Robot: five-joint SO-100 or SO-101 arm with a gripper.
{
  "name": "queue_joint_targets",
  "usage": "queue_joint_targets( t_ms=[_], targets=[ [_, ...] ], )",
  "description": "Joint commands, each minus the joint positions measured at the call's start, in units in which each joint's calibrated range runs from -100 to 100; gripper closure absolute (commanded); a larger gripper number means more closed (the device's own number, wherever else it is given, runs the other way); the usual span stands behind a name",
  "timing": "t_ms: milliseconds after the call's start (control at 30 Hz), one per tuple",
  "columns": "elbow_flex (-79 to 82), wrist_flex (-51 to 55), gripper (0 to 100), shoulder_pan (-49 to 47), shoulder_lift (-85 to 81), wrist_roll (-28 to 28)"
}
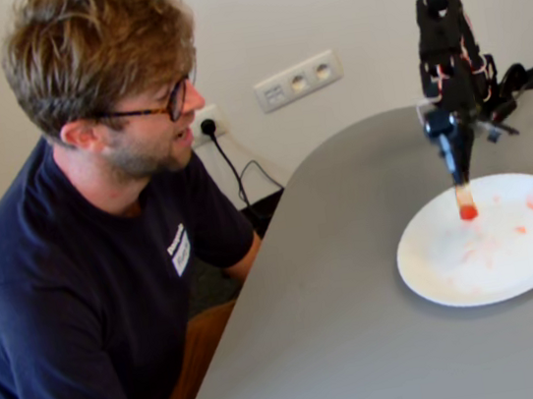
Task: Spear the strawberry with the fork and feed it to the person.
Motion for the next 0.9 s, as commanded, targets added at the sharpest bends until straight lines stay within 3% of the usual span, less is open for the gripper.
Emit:
queue_joint_targets(
  t_ms=[0,200,300,467,667,867],
  targets=[
    [-2.84,-0.52,99,1.19,-9.38,0.2],
    [-2.57,-2.43,99,7.46,-22.77,0.15],
    [-2.03,-9.83,99,13.95,-26.24,0.15],
    [-1.31,-17.58,99,23.87,-26.07,-0.37],
    [-1.4,-31.07,99,29.4,-19.97,-0.37],
    [-1.49,-37.77,99,32.76,-15.57,-0.37]
  ],
)
